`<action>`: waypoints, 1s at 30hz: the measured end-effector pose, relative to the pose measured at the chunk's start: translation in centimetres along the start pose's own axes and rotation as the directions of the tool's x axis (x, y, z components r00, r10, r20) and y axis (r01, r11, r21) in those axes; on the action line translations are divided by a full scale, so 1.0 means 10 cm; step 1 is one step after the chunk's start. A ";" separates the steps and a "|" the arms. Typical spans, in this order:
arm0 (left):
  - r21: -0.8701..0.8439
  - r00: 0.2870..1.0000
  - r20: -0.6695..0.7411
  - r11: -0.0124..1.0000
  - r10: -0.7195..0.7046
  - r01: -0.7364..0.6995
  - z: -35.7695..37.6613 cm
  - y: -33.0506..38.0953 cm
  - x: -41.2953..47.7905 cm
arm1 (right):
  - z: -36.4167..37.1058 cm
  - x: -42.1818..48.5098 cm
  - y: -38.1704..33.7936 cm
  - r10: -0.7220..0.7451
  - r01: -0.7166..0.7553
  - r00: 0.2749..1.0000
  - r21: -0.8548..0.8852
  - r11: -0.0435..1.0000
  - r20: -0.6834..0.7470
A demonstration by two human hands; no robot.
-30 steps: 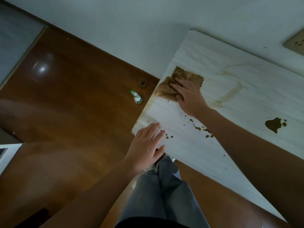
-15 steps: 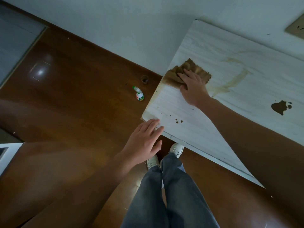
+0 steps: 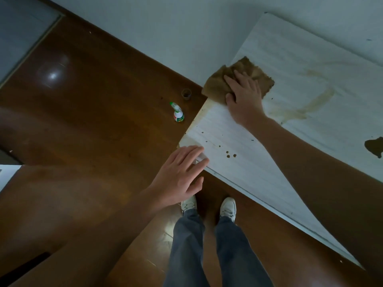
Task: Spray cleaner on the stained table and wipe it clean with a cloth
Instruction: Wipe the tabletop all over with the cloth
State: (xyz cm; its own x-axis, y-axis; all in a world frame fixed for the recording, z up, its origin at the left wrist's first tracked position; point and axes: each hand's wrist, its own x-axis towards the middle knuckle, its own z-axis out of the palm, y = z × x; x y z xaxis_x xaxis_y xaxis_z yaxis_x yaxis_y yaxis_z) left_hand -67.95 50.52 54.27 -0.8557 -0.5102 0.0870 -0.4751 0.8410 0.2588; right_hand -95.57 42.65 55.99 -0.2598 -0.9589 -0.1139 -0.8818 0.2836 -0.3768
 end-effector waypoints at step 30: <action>-0.026 0.962 -0.048 0.963 -0.269 0.268 0.00 0.44 -0.09 | 0.00 -0.53 0.39 -0.541 0.556 0.824 -0.053 0.830 0.166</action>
State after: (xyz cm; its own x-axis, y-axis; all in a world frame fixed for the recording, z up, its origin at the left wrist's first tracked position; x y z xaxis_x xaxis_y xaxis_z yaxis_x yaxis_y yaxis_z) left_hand -69.22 54.69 55.32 -0.6855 -0.7256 0.0600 -0.6815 0.6685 0.2977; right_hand -97.65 48.88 55.10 0.3287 -0.9435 -0.0424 -0.8968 -0.2978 -0.3272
